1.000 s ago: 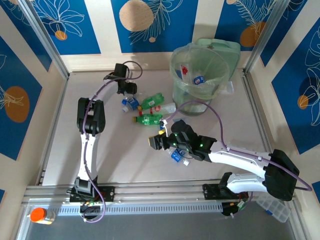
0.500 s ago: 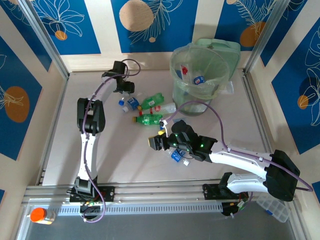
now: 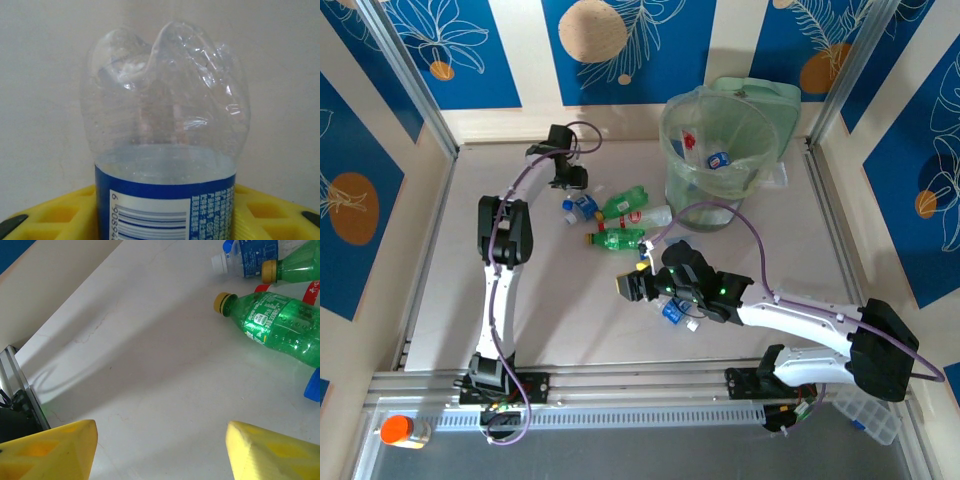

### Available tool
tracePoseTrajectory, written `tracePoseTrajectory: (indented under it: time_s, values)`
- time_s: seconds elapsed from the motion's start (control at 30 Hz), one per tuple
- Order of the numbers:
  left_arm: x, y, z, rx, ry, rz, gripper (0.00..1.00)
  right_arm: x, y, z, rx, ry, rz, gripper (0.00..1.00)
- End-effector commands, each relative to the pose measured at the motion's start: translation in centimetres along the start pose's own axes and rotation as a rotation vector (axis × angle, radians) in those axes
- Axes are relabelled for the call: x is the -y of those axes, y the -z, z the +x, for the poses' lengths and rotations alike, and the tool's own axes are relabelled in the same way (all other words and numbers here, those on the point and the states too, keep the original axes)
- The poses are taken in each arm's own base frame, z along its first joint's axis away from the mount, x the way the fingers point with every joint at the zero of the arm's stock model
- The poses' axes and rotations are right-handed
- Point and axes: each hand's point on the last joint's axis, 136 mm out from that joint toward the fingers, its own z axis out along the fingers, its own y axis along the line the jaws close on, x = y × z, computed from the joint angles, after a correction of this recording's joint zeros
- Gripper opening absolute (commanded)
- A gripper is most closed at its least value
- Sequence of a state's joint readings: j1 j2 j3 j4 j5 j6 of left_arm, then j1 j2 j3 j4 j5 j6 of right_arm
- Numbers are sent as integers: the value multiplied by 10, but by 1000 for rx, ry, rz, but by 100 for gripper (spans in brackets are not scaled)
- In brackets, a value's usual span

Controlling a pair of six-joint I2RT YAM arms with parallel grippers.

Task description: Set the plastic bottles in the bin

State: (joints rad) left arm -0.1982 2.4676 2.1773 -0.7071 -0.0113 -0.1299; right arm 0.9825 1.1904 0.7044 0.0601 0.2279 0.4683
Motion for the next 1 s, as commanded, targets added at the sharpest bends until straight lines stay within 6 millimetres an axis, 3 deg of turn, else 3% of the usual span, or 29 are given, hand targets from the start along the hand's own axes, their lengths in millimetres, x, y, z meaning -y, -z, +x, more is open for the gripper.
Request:
tracePoseTrajectory:
  time_s: [0.0,0.23,0.33,0.43,0.6,0.77,0.83,0.97]
  values:
    - [-3,34,-14,59,0,-5,50,-7,3,-9,28,20,-17,69]
    - [1,121,-40,238,20,-28,48,-3,15,-18,84,28,3,69]
    - [23,158,-37,311,-17,-30,48,-1,18,-20,103,23,12,69]
    - [56,188,-21,375,-29,-17,47,1,23,-22,124,18,21,69]
    - [100,227,30,474,74,159,46,7,36,-29,180,11,40,69]
    - [161,260,101,525,-46,310,46,17,54,-40,258,-8,71,69]
    - [182,268,131,542,-89,381,46,21,63,-44,295,-17,85,69]
    - [198,269,175,537,-82,505,43,32,80,-52,358,-55,96,70]
